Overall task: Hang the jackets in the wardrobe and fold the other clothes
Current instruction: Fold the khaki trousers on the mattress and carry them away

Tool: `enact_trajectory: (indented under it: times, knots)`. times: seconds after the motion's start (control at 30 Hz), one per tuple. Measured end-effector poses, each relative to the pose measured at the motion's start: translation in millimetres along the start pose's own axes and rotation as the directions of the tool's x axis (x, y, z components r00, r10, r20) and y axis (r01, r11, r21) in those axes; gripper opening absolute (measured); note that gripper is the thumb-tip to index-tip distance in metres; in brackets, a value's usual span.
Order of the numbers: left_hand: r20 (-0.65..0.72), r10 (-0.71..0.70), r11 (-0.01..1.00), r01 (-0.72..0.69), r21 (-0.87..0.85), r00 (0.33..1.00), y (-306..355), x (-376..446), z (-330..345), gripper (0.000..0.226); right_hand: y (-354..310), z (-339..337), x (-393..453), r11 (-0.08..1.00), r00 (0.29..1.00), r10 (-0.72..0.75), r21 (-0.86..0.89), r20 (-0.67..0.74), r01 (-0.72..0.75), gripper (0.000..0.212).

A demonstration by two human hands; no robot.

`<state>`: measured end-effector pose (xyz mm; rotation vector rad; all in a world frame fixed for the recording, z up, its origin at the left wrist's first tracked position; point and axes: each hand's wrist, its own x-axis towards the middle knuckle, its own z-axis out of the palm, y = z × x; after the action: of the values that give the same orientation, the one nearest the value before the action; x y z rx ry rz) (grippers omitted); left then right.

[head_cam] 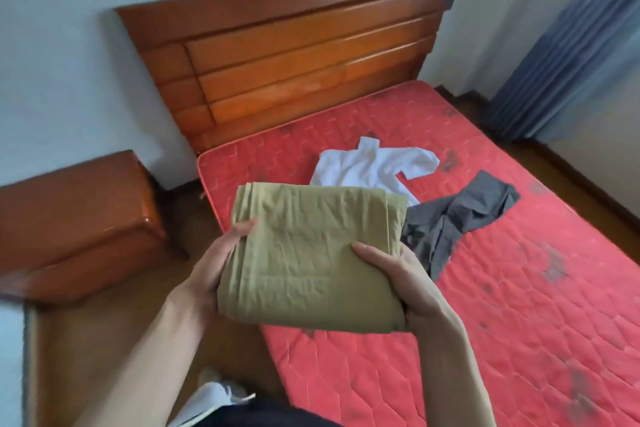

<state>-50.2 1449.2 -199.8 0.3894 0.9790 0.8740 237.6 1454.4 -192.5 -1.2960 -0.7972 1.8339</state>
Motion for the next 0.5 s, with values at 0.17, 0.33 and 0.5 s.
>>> enact_trajectory:
  times: [0.17, 0.33, 0.5]
  knots:
    - [-0.101, 0.064, 0.993, -0.073, -0.09, 0.993, 59, -52, -90, 0.057, 0, 119, 53, 0.993, 0.989, 0.09, -0.085, 0.12, -0.08, 0.04]
    - [-0.163, 0.111, 0.962, -0.147, -0.232, 0.98, 104, -92, -179, 0.061, -1, 229, 106, 0.979, 0.961, 0.136, -0.182, 0.242, -0.093, 0.051]
    - [-0.268, 0.189, 0.922, -0.264, -0.282, 0.945, 140, -124, -258, 0.057, 0, 334, 152, 0.952, 0.926, 0.175, -0.298, 0.335, -0.072, 0.051]
